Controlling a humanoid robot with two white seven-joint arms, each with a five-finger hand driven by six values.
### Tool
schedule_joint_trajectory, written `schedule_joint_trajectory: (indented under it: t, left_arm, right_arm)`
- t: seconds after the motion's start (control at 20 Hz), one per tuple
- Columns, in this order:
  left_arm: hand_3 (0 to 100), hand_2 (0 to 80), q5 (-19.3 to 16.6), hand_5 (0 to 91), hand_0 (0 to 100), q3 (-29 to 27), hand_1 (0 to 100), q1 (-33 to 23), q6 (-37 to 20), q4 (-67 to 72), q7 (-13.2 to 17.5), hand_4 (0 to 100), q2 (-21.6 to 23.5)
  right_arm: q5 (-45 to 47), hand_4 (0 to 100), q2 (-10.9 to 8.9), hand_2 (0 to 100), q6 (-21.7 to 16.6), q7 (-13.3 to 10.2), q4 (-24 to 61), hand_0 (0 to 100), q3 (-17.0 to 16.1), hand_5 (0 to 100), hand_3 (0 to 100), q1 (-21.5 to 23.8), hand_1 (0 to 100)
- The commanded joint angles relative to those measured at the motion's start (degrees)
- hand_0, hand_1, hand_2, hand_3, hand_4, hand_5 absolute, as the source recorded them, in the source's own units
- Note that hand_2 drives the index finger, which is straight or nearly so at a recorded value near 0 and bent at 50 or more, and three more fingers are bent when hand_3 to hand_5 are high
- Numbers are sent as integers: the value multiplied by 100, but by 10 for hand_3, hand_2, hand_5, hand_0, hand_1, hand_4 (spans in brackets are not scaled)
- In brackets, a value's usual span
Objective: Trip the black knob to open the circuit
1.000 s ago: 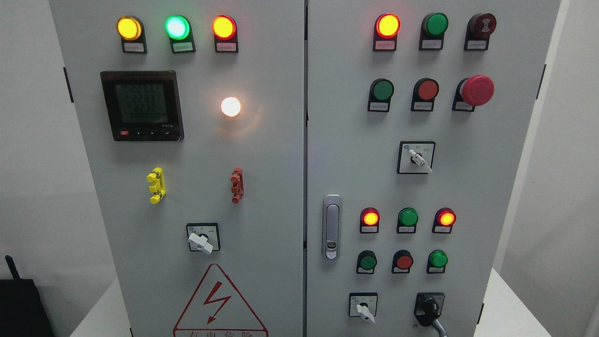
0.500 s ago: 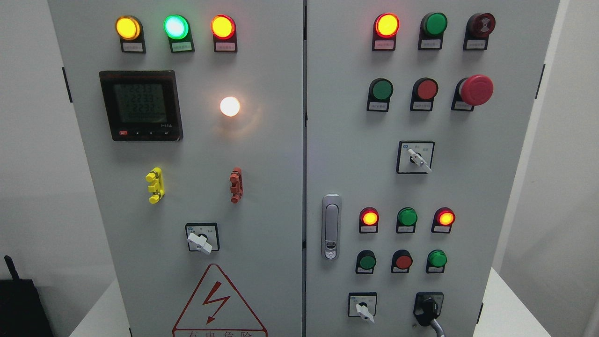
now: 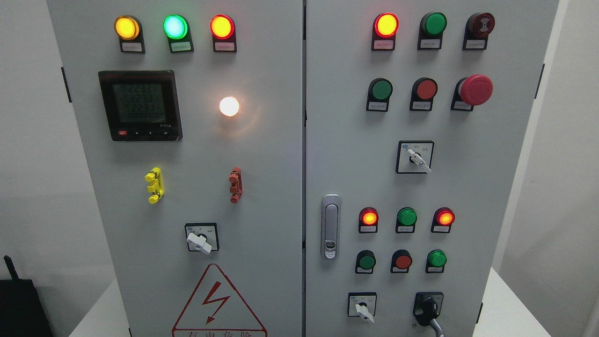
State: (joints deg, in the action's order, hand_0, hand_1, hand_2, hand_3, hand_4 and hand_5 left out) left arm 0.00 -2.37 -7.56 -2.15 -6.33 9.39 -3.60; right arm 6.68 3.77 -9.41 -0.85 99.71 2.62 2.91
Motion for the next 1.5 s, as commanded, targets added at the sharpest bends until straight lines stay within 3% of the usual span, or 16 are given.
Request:
schedule_joint_trajectory:
  t: [0.0, 1.45]
  left_arm:
    - [0, 0, -132, 0, 120, 0, 389, 0, -5, 0, 1, 0, 0]
    - [0, 0, -132, 0, 120, 0, 389, 0, -14, 0, 1, 0, 0]
  right_arm:
    - [0, 1000, 1, 0, 0, 41, 5, 0, 11, 1000, 1000, -10, 0]
    - [17, 1000, 1, 0, -35, 50, 5, 0, 90, 1000, 1000, -18, 0]
